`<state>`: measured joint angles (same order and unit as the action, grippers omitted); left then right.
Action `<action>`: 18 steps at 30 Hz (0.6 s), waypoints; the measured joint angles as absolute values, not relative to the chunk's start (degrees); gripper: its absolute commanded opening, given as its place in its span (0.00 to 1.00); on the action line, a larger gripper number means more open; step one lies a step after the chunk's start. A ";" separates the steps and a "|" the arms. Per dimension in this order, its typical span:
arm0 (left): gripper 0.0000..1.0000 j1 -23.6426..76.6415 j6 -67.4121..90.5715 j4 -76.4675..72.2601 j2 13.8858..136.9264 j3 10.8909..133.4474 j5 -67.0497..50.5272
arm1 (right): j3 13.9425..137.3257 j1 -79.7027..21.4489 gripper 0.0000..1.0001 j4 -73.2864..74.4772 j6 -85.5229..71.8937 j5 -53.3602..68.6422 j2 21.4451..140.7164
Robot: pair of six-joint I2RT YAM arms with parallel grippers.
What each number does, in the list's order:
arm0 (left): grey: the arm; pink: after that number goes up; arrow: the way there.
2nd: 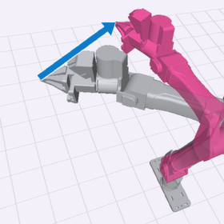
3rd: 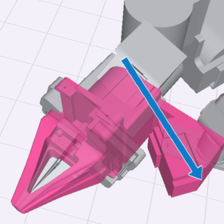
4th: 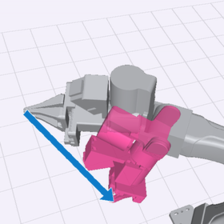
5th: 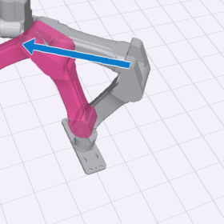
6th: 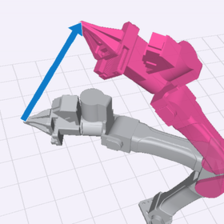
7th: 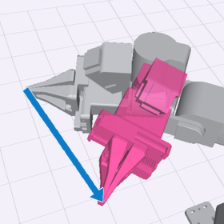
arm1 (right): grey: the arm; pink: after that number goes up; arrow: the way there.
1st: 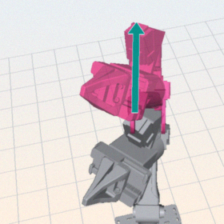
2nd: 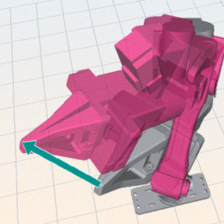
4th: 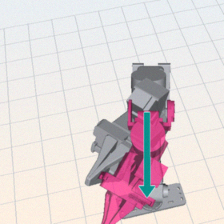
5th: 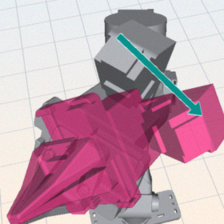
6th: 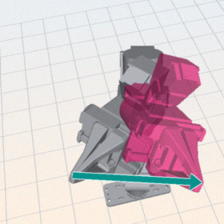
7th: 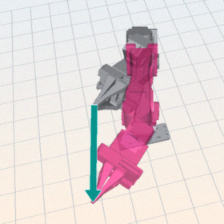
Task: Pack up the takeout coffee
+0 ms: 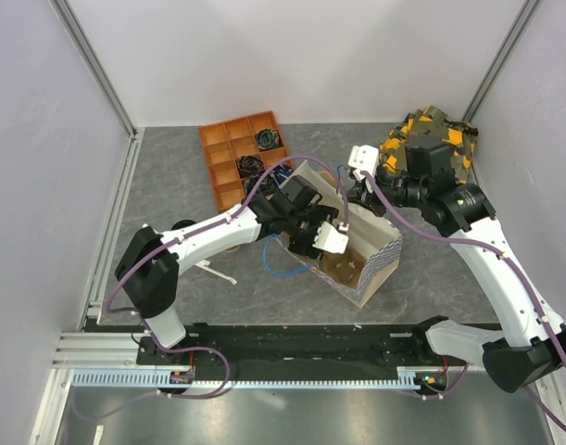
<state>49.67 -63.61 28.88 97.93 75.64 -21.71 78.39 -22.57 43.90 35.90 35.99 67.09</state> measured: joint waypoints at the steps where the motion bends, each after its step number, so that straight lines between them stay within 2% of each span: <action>1: 0.24 49.67 -63.64 29.12 98.08 75.83 -21.74 | 78.39 -22.44 0.00 43.92 36.03 36.16 67.09; 18: 0.24 49.98 -65.45 34.39 103.31 83.05 -21.98 | 77.91 -19.29 0.00 44.29 37.23 37.43 67.11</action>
<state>49.98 -65.45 34.39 103.31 83.05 -21.98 77.91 -19.29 44.29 37.23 37.43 67.11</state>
